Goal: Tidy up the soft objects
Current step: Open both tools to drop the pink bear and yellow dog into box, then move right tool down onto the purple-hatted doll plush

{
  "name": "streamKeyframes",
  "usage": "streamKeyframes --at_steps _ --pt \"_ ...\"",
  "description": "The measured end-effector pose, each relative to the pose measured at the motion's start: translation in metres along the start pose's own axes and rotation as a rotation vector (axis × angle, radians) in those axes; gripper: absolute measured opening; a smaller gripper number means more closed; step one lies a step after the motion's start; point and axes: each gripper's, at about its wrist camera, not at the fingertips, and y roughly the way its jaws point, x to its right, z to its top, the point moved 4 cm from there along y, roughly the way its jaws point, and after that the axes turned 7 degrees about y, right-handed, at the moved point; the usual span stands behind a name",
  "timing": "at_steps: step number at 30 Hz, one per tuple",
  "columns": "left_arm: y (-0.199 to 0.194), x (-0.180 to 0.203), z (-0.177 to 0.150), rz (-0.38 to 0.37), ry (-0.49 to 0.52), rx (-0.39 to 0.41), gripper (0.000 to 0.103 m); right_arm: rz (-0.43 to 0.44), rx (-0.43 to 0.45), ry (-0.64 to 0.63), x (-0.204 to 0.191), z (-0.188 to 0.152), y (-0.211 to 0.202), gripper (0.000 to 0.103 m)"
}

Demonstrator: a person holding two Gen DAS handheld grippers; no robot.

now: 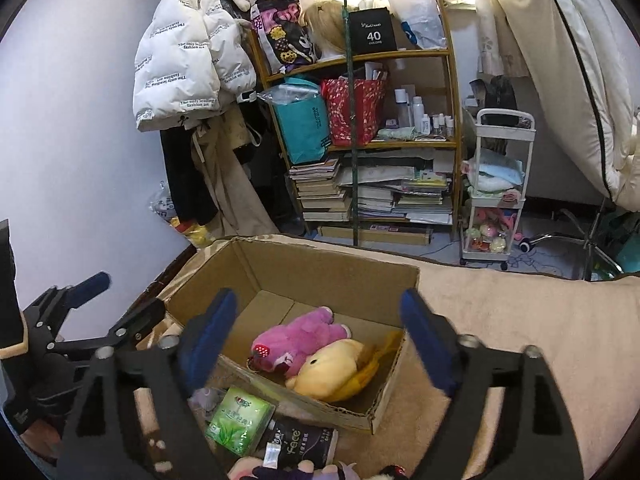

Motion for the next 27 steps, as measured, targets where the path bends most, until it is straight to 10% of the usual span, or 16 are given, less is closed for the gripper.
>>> streamKeyframes --at_steps 27 --pt "-0.035 -0.029 -0.044 0.033 0.002 -0.196 0.096 -0.031 -0.132 0.033 0.007 -0.039 -0.033 0.101"
